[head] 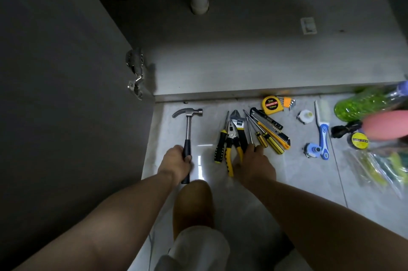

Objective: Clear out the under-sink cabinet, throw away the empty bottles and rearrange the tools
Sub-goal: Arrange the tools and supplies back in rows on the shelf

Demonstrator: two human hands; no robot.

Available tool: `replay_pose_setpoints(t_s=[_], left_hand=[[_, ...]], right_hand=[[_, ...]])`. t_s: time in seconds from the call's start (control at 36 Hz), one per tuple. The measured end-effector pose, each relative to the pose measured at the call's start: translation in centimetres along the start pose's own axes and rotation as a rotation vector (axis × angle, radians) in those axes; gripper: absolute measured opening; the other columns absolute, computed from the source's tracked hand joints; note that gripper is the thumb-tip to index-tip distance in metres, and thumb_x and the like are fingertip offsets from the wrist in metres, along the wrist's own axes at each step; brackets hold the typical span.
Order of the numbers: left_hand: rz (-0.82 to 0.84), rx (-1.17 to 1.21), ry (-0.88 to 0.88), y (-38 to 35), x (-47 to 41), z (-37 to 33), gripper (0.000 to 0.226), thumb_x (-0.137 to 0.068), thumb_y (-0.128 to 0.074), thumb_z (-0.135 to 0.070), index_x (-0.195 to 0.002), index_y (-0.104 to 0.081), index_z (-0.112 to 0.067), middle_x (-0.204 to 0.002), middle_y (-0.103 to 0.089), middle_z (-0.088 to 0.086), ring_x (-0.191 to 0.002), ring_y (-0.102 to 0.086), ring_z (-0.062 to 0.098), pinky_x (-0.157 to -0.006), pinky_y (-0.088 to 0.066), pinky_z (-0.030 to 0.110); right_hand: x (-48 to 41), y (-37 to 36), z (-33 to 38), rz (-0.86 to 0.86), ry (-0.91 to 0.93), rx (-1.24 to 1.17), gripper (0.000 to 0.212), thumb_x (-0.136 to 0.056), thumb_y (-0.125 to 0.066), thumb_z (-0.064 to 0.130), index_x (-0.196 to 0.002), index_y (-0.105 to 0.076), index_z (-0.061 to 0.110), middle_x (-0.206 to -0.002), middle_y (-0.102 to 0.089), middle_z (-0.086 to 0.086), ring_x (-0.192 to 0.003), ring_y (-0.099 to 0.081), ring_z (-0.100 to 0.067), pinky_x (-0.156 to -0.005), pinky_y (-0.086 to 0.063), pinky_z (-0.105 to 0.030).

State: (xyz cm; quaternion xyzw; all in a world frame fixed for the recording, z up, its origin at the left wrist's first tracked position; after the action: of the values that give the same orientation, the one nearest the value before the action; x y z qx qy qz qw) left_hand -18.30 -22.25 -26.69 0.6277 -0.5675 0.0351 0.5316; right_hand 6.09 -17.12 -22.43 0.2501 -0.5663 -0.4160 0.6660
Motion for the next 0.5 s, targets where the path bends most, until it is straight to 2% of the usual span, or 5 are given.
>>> replay_pose_setpoints(t_s=[0.11,0.22,0.36,0.5], left_hand=[[-0.046,-0.009,-0.006,-0.2,-0.3,-0.5,0.01,-0.098,-0.059,-0.024,-0.1,-0.05,-0.022,-0.085,-0.054,-0.007,-0.069,-0.047,0.001,-0.054,-0.031,0.015],[-0.106,0.001,0.004,0.4,-0.2,-0.7,0.01,-0.099,-0.057,-0.024,-0.103,-0.049,-0.019,-0.082,-0.051,-0.007,-0.068,-0.047,0.004,-0.052,-0.032,0.018],[-0.19,0.038,0.005,1.5,0.2,-0.7,0.015,-0.097,-0.059,-0.019,-0.104,-0.045,-0.019,-0.101,-0.059,0.005,-0.086,-0.057,0.023,-0.073,-0.044,0.034],[-0.233,0.004,-0.013,2.2,0.9,-0.9,0.022,-0.091,-0.063,-0.013,-0.11,-0.052,-0.011,-0.112,-0.055,0.01,-0.102,-0.057,0.029,-0.089,-0.051,0.044]], right_hand=[[0.3,0.1,-0.1,-0.052,-0.013,-0.027,0.047,-0.097,-0.047,0.049,-0.127,-0.042,0.014,-0.13,-0.046,-0.01,-0.106,-0.06,-0.03,-0.079,-0.055,-0.043],[0.4,0.1,-0.6,-0.044,-0.039,-0.007,0.041,-0.095,-0.058,0.034,-0.127,-0.042,0.015,-0.129,-0.045,-0.009,-0.1,-0.063,-0.028,-0.075,-0.055,-0.039],[-0.3,0.4,-1.0,-0.016,-0.063,0.038,0.028,-0.099,-0.053,0.024,-0.124,-0.048,0.012,-0.122,-0.056,-0.01,-0.101,-0.065,-0.029,-0.079,-0.054,-0.039],[-1.4,0.7,-1.4,0.022,-0.108,0.045,0.022,-0.1,-0.052,0.022,-0.118,-0.056,0.01,-0.111,-0.065,-0.009,-0.102,-0.066,-0.028,-0.084,-0.054,-0.038]])
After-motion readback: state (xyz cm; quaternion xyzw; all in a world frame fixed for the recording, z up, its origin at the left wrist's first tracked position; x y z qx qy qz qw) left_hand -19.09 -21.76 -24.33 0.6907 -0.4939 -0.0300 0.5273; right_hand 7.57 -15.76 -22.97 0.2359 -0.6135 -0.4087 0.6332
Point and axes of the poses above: each hand's wrist, its own x-axis away from the middle knuckle, its own y-axis out of the back of the hand, z = x × y, the point moved 6 cm from there along -x, towards the middle knuckle
